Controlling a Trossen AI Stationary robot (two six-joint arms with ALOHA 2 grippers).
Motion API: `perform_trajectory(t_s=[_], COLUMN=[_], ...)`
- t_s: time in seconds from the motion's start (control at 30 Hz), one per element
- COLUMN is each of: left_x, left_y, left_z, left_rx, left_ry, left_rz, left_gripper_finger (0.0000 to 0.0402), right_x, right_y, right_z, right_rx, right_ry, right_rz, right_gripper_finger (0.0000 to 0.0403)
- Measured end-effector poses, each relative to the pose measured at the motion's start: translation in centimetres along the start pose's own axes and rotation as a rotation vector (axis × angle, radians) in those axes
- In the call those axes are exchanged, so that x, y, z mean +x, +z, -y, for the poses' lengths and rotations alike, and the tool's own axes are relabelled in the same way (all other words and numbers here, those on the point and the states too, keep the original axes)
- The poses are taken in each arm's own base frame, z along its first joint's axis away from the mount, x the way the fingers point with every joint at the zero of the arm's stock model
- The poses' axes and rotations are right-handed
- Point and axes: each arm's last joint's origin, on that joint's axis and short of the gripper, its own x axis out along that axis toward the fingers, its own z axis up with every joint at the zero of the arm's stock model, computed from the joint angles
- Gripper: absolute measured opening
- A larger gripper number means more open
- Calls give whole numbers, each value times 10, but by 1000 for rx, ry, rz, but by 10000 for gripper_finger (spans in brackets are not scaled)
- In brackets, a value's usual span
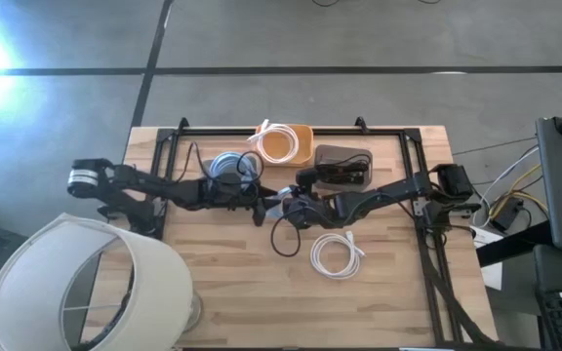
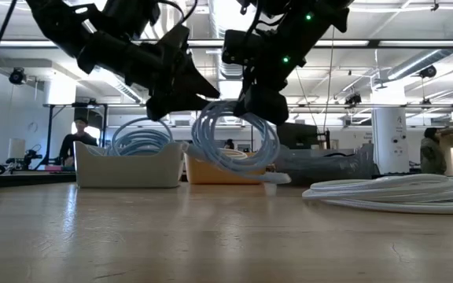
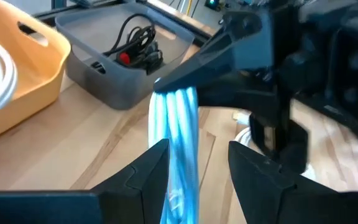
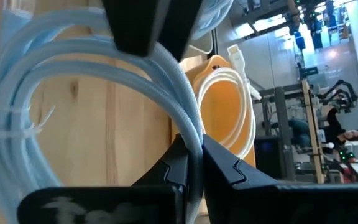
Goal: Pick & Place USB Port
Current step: Put the light blue hdmi cable into the gray bin
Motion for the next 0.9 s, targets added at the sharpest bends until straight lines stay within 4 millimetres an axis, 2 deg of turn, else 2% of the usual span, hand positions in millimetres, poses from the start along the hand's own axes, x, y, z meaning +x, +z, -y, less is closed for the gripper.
perform_trajectory(t_s=[0.33, 0.57, 0.7, 0.9], left_x=[15, 11, 8, 9], left_y=[-13, -8, -4, -8], left_z=[-6, -5, -3, -5], left_rx=[6, 85, 88, 62], left_ry=[55, 76, 70, 85], left_rz=[-19, 15, 35, -2], left_gripper_finger=[170, 170, 170, 170], right_x=[-1, 0, 0, 0], right_y=[-5, -12, -13, -13], right_z=[-1, -6, -7, -7], right_rx=[1, -10, -12, -16], right_ry=[12, 17, 18, 20], right_rz=[-1, -16, -16, -17], right_gripper_finger=[20, 20, 20, 20])
